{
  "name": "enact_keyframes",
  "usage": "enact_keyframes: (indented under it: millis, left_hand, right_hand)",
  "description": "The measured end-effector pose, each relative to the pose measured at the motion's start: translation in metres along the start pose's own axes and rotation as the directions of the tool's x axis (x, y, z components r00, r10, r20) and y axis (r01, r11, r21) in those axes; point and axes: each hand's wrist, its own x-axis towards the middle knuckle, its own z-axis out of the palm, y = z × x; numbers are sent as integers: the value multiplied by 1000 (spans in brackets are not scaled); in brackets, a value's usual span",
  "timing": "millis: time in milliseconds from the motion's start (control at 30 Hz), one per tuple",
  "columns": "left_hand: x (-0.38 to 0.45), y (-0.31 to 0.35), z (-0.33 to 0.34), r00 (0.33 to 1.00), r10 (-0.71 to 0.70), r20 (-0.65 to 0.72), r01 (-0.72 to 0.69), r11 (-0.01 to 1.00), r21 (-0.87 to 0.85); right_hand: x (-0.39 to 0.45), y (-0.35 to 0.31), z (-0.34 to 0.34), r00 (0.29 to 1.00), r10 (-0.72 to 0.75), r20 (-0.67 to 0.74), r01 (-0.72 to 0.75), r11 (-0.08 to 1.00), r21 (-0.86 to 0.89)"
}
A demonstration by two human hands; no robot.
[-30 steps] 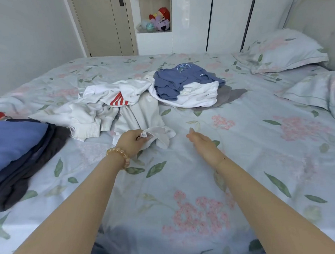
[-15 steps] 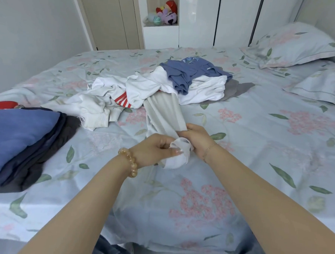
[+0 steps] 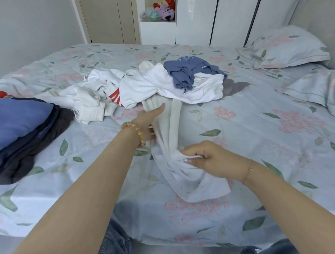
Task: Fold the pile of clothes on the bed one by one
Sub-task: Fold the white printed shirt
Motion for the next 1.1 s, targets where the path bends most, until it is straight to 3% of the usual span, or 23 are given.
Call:
enact_keyframes:
  millis: [67,133,200,267,367,467,533,633,700,767,867,933,967,1033,1100]
  left_hand:
    - [8,-13,15,998,62,-20,-60,991,116]
    - [-6,-19,35,973,218,-74,-179,917,357]
    - [-13,-18,43,937,334,-98,-243,828,505]
    - [-24,-8,38,930,364,-52,-289,811,509]
    - [-55,-3,34,941,296,162,-337,795,504]
    - [-90,-21,47,872,157,464,-404,765,501]
    - [-97,-32,50,825,69,561,-430,720,544]
    - [-99,-35,45,817,5,577,-417,696,585]
    - [-98,-28,41,828,-19,560,-406,669,623]
    - [-91,-16,35,874,55,482,-374,709,598]
    - [-64,-2,24,938,306,166,-346,768,539]
    - [-40,-2,13,906,422,-29,-336,760,556]
    - [-30,-4,9,903,422,-80,-295,744,599]
    - [-16,-12,4,951,294,-96,-136,675,725]
    - [-7,-23,4,987,149,-63,-11,452,892]
  right_hand:
    - [-7,6,3,998,-9,68,14,998,-59]
    - [-13,6,-4,995,-15,100,18,999,-34]
    - [-16,7,-19,996,56,75,-63,994,90]
    - [-12,12,-34,981,191,-37,-175,950,259]
    - [6,21,-45,888,427,-170,-269,782,562]
    - [27,32,-45,842,525,-125,-257,595,762]
    - [40,40,-40,847,529,-59,-256,502,826]
    - [55,46,-32,811,569,-139,-282,587,758]
    - [57,43,-31,797,547,-255,-287,716,636]
    - [50,37,-32,869,429,-247,-268,827,494]
    - [14,19,-35,975,221,36,-222,932,286]
    - [-12,9,-35,946,151,287,-212,957,196]
    - [-22,7,-34,918,140,370,-218,959,179]
    - [-37,8,-32,893,143,426,-231,959,163]
    - [-45,12,-34,885,151,439,-247,954,169]
